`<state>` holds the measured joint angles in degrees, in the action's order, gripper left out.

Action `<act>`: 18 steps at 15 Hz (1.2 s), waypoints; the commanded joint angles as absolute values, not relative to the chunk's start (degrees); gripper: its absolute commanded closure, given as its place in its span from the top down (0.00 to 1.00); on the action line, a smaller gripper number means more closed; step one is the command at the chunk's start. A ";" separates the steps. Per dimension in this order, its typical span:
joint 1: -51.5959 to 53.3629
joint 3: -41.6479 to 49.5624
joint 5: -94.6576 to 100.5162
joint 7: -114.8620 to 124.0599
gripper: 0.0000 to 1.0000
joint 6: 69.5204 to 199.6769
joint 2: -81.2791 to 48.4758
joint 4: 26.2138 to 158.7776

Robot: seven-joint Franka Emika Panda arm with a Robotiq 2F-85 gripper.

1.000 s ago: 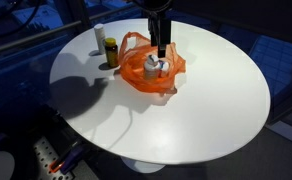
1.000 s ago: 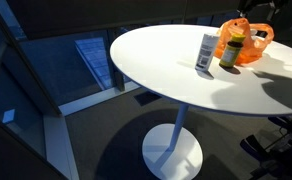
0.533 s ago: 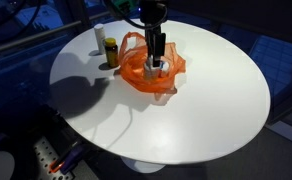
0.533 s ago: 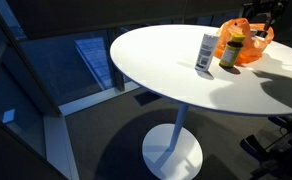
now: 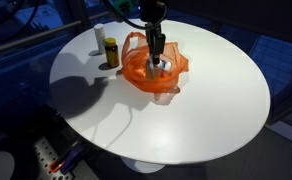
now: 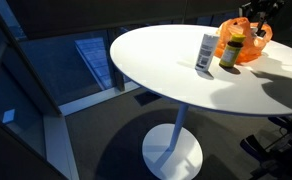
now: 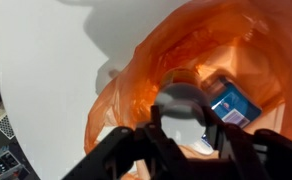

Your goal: Remove the bottle from the plastic, then place it on the table

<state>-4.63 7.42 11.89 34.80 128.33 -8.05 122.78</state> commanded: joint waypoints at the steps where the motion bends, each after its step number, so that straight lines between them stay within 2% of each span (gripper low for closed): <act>1: -3.76 7.43 12.76 34.64 0.20 127.64 -3.10 123.10; 18: -0.28 -1.22 8.97 26.57 0.20 130.94 10.83 126.22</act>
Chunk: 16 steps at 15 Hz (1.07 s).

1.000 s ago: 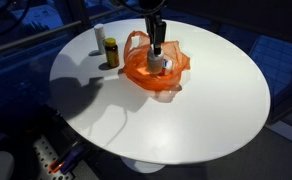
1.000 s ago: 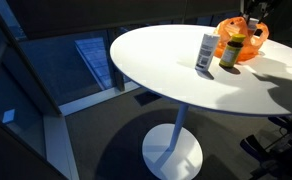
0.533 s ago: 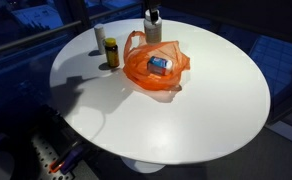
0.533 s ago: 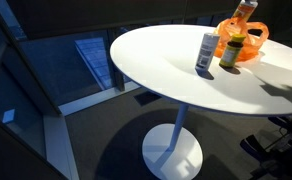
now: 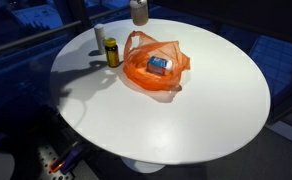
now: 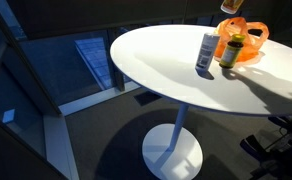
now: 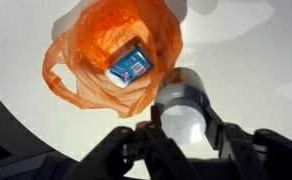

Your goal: Remove the bottle from the plastic, then place it on the table

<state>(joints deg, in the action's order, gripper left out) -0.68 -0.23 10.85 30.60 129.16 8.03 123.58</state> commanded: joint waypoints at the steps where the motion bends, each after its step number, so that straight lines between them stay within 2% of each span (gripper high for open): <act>1: 0.03 -1.70 8.80 25.71 0.20 130.83 11.08 126.68; 3: 0.37 -2.38 8.64 24.75 0.20 130.47 11.40 127.40; 4: -0.28 -2.68 10.00 27.27 0.45 129.68 9.59 125.56; 9: -0.06 -3.10 9.96 26.57 0.45 129.69 9.83 126.24; 10: -0.06 -3.10 10.13 26.29 0.20 129.85 9.58 126.33; 16: 1.45 -4.31 9.10 24.04 0.20 133.17 7.98 128.55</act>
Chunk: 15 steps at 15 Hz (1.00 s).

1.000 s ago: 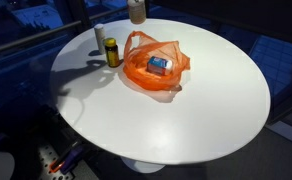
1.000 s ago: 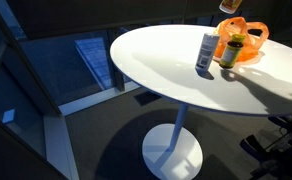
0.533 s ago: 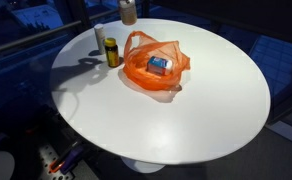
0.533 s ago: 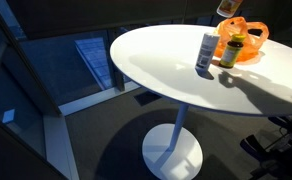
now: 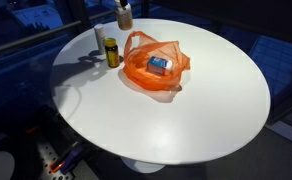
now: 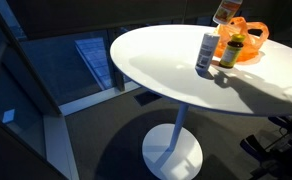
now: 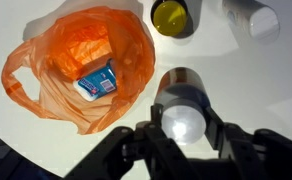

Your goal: Remove the bottle from the plastic, then place it on the table

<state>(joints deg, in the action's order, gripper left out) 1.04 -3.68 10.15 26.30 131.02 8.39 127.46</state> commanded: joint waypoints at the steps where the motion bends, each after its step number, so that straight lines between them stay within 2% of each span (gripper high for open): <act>1: 1.74 -4.54 9.11 23.75 0.20 133.78 7.62 128.84; 15: 3.18 -4.23 12.18 23.63 0.20 136.87 -4.30 126.22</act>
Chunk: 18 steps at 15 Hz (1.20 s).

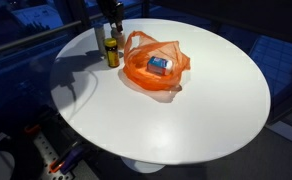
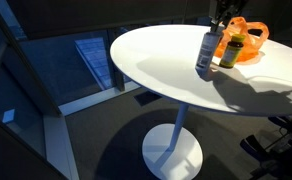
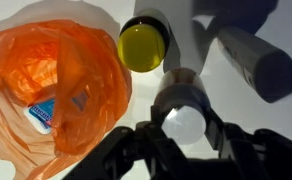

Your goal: Remove the bottle from the plastic, then place it on the table

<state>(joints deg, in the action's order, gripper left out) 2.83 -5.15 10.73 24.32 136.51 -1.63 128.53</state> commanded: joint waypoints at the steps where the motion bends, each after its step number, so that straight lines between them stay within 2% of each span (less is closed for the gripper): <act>1: 3.27 -4.01 12.48 23.79 0.20 136.95 -5.07 125.88; 6: 3.79 -2.98 12.94 23.73 0.20 136.37 -7.90 124.04; 7: 3.93 -2.83 12.80 23.57 0.70 136.05 -7.95 123.86; 9: 3.95 -2.90 11.40 22.22 0.77 135.07 -7.17 123.76; 11: 3.86 -3.22 9.63 20.26 0.94 133.33 -5.41 123.64; 12: 3.76 -3.39 8.57 18.73 0.99 132.16 -4.49 123.35; 18: 3.38 -3.62 -0.21 9.14 1.00 122.88 0.63 121.06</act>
